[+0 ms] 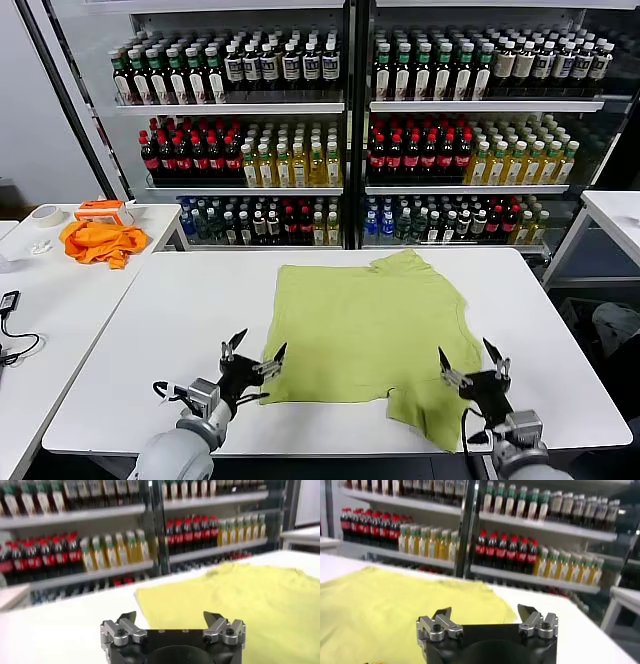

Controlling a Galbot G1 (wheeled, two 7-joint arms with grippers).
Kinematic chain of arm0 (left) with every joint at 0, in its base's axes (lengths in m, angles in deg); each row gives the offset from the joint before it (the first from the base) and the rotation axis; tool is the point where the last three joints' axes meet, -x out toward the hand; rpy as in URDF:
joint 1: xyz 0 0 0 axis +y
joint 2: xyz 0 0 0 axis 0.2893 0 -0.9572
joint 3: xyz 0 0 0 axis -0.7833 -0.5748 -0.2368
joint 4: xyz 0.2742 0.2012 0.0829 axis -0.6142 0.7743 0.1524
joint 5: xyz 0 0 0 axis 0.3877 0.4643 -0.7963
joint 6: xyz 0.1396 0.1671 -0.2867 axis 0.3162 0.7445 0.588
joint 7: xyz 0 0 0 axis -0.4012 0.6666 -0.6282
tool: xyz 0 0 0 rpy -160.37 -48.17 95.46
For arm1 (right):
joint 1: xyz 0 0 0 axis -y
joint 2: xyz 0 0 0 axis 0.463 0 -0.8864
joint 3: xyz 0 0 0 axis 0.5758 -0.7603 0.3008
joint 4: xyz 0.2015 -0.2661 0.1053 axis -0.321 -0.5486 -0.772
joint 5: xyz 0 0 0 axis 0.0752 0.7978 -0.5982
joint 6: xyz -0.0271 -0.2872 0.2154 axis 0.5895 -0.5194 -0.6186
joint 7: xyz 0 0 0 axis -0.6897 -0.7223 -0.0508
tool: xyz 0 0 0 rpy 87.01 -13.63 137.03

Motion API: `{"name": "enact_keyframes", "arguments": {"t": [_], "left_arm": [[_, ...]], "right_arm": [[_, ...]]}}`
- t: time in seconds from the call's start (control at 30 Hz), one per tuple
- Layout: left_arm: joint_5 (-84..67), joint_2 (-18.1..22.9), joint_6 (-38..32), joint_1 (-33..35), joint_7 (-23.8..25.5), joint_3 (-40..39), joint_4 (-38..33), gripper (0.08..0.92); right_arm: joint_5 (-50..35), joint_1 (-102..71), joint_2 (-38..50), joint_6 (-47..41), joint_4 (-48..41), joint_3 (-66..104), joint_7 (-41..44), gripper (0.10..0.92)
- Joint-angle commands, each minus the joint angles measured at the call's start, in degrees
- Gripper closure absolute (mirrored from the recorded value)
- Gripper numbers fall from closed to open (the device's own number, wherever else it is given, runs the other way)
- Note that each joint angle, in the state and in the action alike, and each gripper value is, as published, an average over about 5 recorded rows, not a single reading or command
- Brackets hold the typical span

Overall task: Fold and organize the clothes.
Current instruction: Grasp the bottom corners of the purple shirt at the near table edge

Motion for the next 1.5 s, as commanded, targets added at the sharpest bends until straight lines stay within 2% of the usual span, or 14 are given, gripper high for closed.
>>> {"name": "enact_keyframes", "arguments": {"t": [0.03, 0.67, 0.77, 0.87, 0.97, 1.5], "left_arm": [[-6.27, -1.64, 5.98, 4.77, -4.06, -0.49, -1.86, 0.177], [-9.46, 0.23, 5.98, 3.75, -6.82, -1.59, 0.28, 0.177], [-9.35, 0.40, 5.97, 3.61, -7.66, -1.81, 0.38, 0.177], [-9.40, 0.48, 5.96, 3.61, -7.75, -1.92, 0.42, 0.189], [-9.43, 0.57, 5.94, 3.83, -7.54, -2.25, 0.44, 0.250], [-8.32, 1.23, 3.00, 4.11, -5.68, -3.96, -0.08, 0.709]], "right_arm": [[-1.79, -5.20, 0.17, -1.68, 1.93, -0.18, -1.43, 0.203], [-4.17, -4.74, -0.88, -0.85, -0.27, -3.45, -3.58, 0.204], [-5.64, -4.50, -0.94, -1.14, -0.75, -3.96, -3.94, 0.240], [-6.92, -4.36, -1.01, -1.44, -0.86, -4.19, -4.32, 0.319], [-8.12, -4.27, -1.06, -1.81, -0.78, -4.44, -4.56, 0.406], [-8.77, -4.39, -1.43, -0.26, 0.39, -3.61, -3.84, 0.880]]}}
